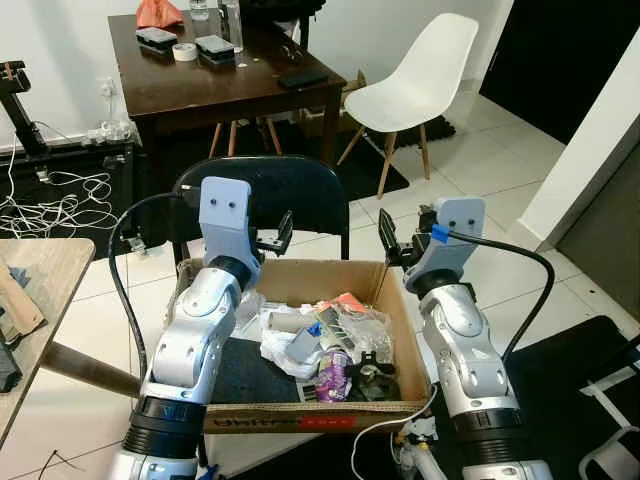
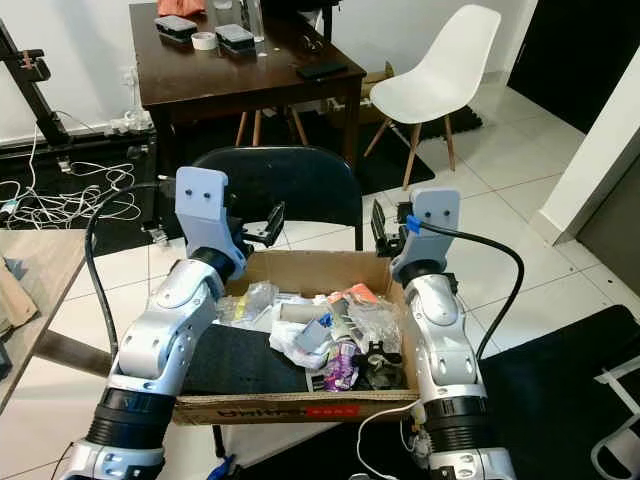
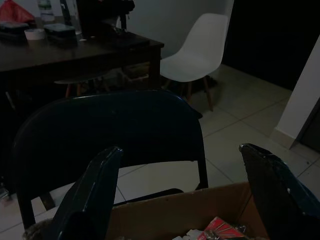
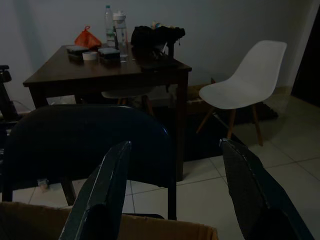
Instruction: Picking trash to rubbish bin
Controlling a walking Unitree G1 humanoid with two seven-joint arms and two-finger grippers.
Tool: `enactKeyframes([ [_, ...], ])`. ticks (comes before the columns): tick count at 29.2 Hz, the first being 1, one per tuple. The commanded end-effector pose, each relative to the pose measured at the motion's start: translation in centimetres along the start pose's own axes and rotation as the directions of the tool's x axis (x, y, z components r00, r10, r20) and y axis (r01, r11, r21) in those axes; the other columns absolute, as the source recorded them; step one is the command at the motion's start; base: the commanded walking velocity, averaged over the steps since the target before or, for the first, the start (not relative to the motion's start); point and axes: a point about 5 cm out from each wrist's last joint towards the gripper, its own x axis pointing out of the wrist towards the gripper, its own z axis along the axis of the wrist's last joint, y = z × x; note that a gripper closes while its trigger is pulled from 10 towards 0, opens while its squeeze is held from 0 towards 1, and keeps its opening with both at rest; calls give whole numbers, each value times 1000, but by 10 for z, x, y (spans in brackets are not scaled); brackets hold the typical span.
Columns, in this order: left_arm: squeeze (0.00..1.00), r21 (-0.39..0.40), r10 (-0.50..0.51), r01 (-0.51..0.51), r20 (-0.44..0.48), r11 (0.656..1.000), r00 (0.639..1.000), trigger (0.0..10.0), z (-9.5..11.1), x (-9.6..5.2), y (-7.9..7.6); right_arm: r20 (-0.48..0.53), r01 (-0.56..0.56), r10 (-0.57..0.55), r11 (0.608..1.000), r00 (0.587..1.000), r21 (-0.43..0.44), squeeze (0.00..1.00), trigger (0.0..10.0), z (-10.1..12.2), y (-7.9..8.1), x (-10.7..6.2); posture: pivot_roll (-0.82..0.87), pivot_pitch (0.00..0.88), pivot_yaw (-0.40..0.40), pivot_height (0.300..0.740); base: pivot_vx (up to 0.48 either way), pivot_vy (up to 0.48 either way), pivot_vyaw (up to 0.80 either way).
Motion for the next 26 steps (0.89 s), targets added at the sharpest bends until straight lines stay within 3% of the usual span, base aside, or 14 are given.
enactKeyframes([
  [1,0,-19,-4,4,5,1000,1000,10000,1,-1,-1,16,-7,7,1000,1000,-1,0,10000,4,2,1,9,132,-2,740,0,0,0],
  [26,0,-29,-27,27,-2,999,1000,10000,1,0,-5,14,-27,27,1000,1000,7,0,10000,5,6,1,6,146,7,740,-285,0,0],
])
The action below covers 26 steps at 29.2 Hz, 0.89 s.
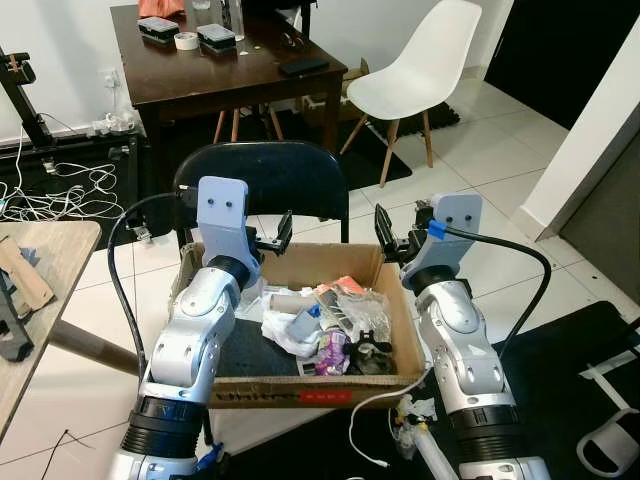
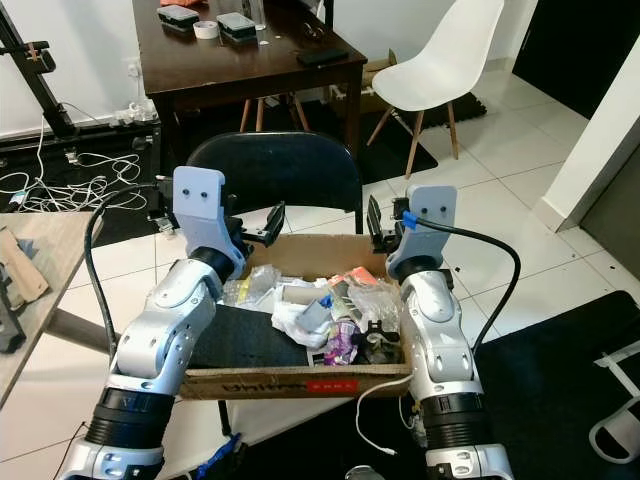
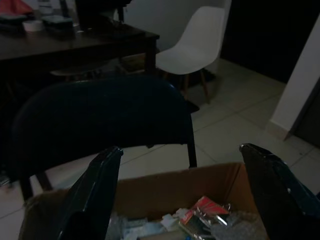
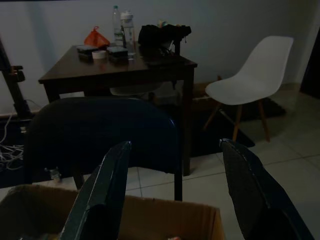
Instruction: Picking trash to rubbish bin
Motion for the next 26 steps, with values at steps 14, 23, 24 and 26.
enactKeyframes([
  [14,0,-6,-15,15,-6,1000,1000,10000,1,0,-3,0,-10,10,1000,1000,6,0,10000,1,3,-1,9,149,9,740,-320,0,0],
  [23,0,-5,-16,16,-10,1000,1000,10000,1,0,-3,-4,-10,10,1000,1000,10,0,10000,0,4,-1,12,149,9,740,-312,0,0],
  [24,0,-3,-16,16,-10,1000,1000,10000,1,0,-3,-5,-10,10,1000,1000,11,0,10000,-1,4,-1,12,149,9,740,-296,0,0],
  [26,0,-2,-15,15,-10,1000,1000,10000,1,0,-3,-6,-10,10,1000,1000,11,0,10000,-1,4,-1,12,149,9,740,-289,0,0],
])
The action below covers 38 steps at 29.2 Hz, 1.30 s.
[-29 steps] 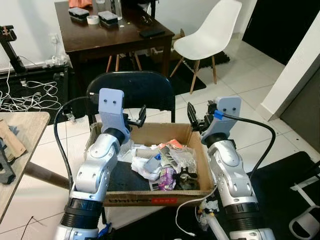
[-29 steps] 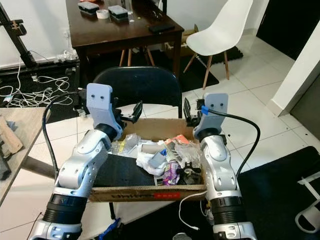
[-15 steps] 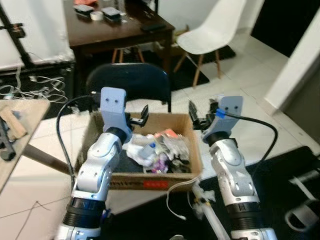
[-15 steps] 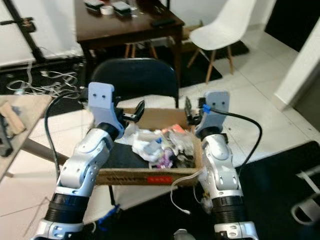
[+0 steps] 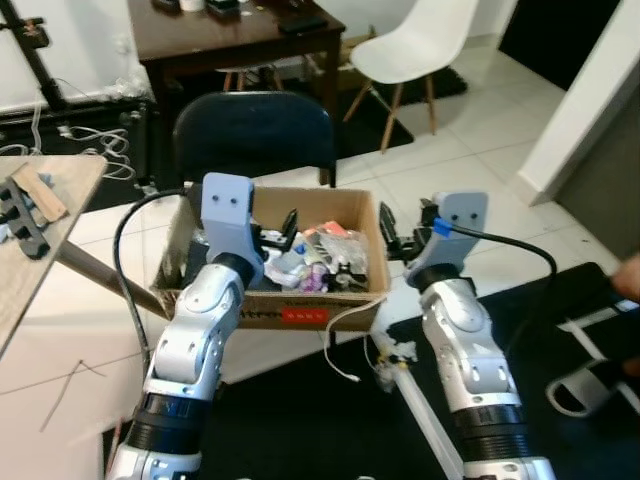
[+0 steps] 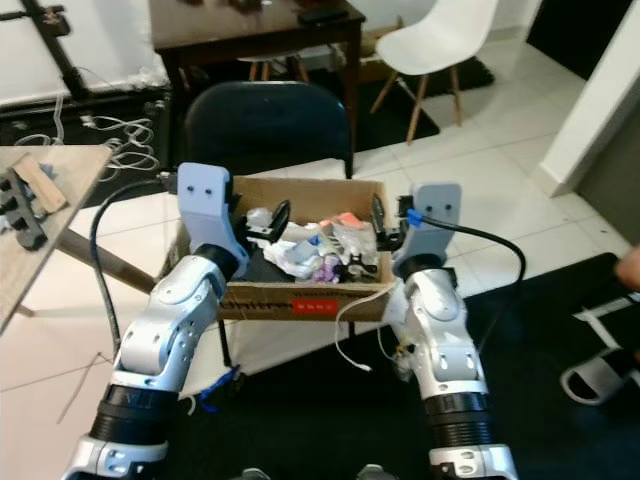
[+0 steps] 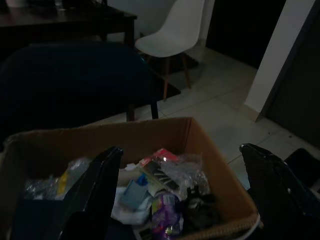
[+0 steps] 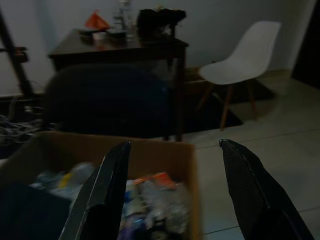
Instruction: Picking trash to rubbish bin
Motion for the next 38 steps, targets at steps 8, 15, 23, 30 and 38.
enactKeyframes([
  [8,0,5,8,-8,-30,1000,1000,10000,-5,-3,3,-14,-12,12,1000,1000,14,0,10000,-4,6,-3,17,150,13,740,-32,0,0],
  [15,0,8,0,0,-33,1000,999,10000,-5,-3,3,-14,-7,8,1000,1000,18,0,10000,-5,6,-4,21,150,20,740,0,0,0],
  [23,0,15,-2,3,-39,1000,999,10000,-5,-3,4,-16,-4,5,1000,1000,20,0,10000,-6,6,-5,26,151,25,740,0,0,0],
  [30,0,31,5,-4,-38,1000,999,10000,-6,-2,4,-32,-42,40,996,999,-80,0,10000,-7,10,-4,27,152,26,740,0,0,114],
  [38,0,32,8,-6,-44,999,999,10000,-7,-3,4,-40,-58,54,993,998,-105,0,10000,-8,12,-4,27,151,25,740,0,0,800],
])
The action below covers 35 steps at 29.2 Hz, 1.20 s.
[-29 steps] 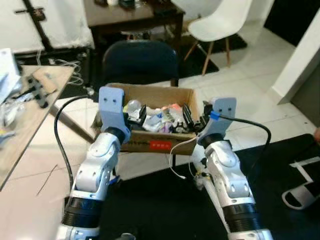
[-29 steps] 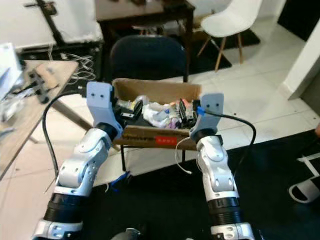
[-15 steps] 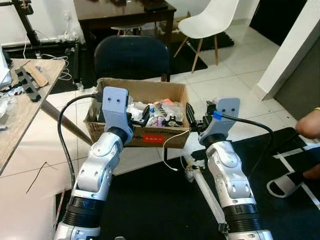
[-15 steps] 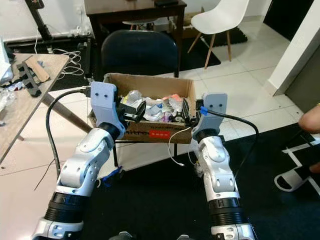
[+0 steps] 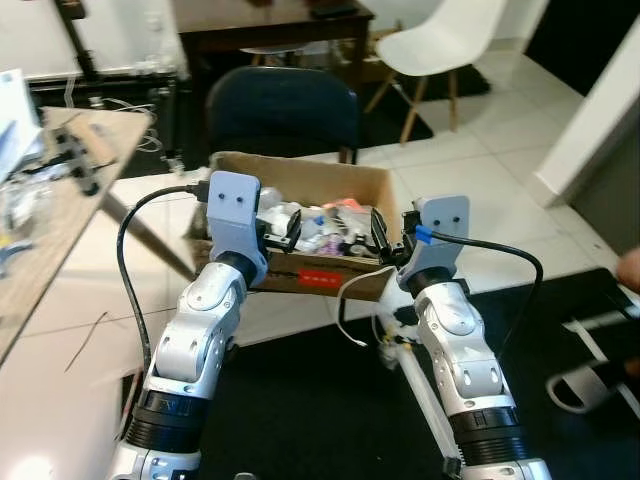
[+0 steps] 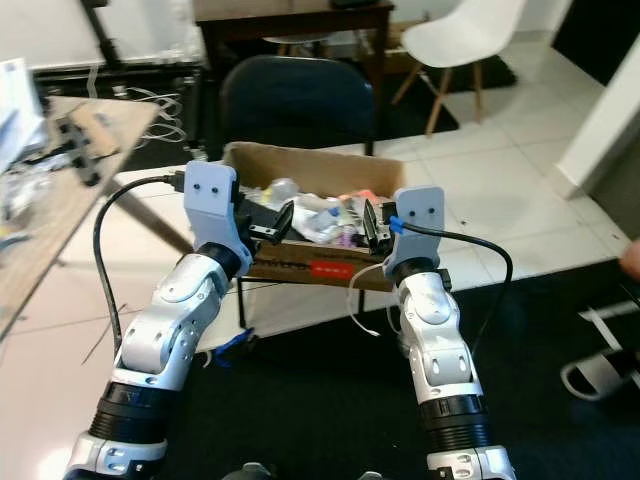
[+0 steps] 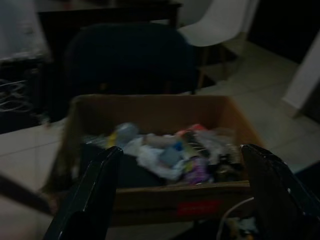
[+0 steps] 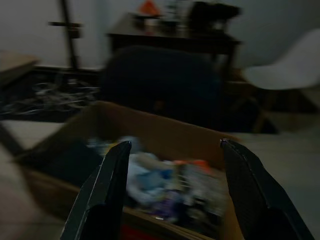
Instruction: Picking trash to rubbish bin
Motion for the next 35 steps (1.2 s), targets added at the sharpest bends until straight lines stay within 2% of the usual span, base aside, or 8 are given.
enactKeyframes([
  [1,0,10,12,-12,-23,1000,1000,10000,-6,-3,3,-20,-10,9,1000,1000,-8,0,10000,-4,3,-2,27,151,25,740,0,0,800],
  [8,0,9,11,-11,-26,1000,1000,10000,-6,-3,2,-21,-20,20,999,1000,-26,0,10000,-4,5,-2,24,140,20,740,0,0,800],
  [18,0,23,59,-58,-83,998,995,10000,-16,-5,8,-36,-37,36,999,999,-4,0,10000,-7,10,-3,25,122,13,740,0,0,800],
  [27,0,117,184,-172,-102,978,978,10000,-26,-14,27,-66,-2,2,1000,998,-2,0,10000,-16,14,-7,29,107,8,740,0,0,800],
  [28,0,160,258,-239,-108,958,960,10000,-31,-21,40,-84,32,-31,999,996,2,0,10000,-22,9,-10,23,103,8,740,0,0,800],
  [29,0,160,258,-239,-108,958,960,10000,-31,-21,40,-84,32,-31,999,996,2,0,10000,-22,9,-10,23,103,8,740,0,0,800],
  [32,0,192,327,-302,-114,934,938,10000,-38,-32,55,-112,58,-59,998,992,-9,0,10000,-31,0,-17,23,104,6,740,0,0,800],
  [35,0,194,334,-308,-115,931,936,10000,-40,-35,57,-123,59,-61,998,991,-19,0,10000,-34,-2,-20,22,108,1,740,0,0,800],
])
